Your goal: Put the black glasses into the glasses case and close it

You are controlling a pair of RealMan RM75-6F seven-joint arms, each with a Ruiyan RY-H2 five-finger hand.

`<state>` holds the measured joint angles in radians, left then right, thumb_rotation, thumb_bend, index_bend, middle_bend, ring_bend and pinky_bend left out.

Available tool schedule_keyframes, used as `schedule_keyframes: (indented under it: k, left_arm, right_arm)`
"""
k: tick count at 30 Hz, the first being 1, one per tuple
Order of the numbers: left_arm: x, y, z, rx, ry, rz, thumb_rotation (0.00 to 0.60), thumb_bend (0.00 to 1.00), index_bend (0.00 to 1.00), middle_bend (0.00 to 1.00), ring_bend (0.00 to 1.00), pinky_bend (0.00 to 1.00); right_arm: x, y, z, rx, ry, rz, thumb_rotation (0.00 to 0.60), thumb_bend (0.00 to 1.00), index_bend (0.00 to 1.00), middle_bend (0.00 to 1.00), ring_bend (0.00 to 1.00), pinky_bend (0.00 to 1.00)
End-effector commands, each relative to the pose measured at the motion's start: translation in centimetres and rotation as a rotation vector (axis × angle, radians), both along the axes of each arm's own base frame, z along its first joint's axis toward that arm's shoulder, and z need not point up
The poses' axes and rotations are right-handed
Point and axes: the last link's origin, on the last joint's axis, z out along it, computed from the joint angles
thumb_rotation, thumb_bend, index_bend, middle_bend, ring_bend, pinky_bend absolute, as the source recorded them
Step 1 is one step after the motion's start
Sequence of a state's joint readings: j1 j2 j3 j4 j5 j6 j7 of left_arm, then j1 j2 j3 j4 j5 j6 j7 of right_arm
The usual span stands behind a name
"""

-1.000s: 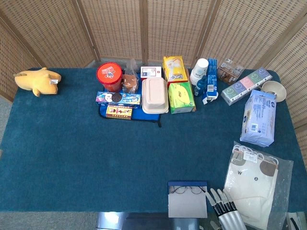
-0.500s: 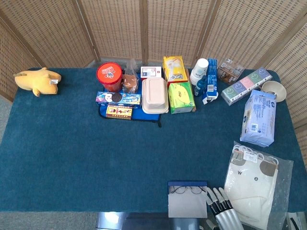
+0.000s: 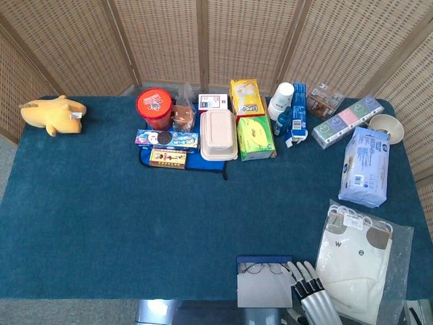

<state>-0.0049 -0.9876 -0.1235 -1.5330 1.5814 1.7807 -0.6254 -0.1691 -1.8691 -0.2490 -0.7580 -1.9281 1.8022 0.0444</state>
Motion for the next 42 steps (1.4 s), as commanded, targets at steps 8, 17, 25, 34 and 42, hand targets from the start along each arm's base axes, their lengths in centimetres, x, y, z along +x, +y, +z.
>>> schedule_keyframes:
  k: [8,17,25,34,42]
  left_arm:
    - [0.1,-0.2,0.1,0.007,0.006,-0.003,0.600,0.30,0.20,0.24,0.12,0.00]
    - [-0.5,-0.4,0.0,0.016,0.011,0.007,0.600,0.30,0.20,0.24,0.12,0.00]
    - [-1.2,-0.5,0.1,0.020,0.012,0.018,0.600,0.30,0.20,0.24,0.12,0.00]
    - [-2.1,-0.6,0.2,0.025,0.015,0.039,0.600,0.30,0.20,0.24,0.12,0.00]
    - [-2.8,-0.7,0.1,0.028,0.016,0.051,0.600,0.30,0.20,0.24,0.12,0.00]
  right_arm:
    - [0.2,-0.6,-0.2,-0.013,-0.021,0.026,0.600,0.16,0.00,0.00,0.00,0.09]
    - [1.0,-0.5,0.8,-0.022,-0.024,0.066,0.600,0.17,0.00,0.00,0.00,0.09]
    - [1.5,-1.3,1.1,-0.001,-0.023,0.055,0.600,0.16,0.00,0.05,0.00,0.10]
    - [2.0,-2.5,1.4,0.005,-0.020,0.051,0.600,0.15,0.13,0.13,0.06,0.13]
    - [2.9,-3.3,1.7,0.005,-0.013,0.074,0.600,0.16,0.38,0.23,0.15,0.18]
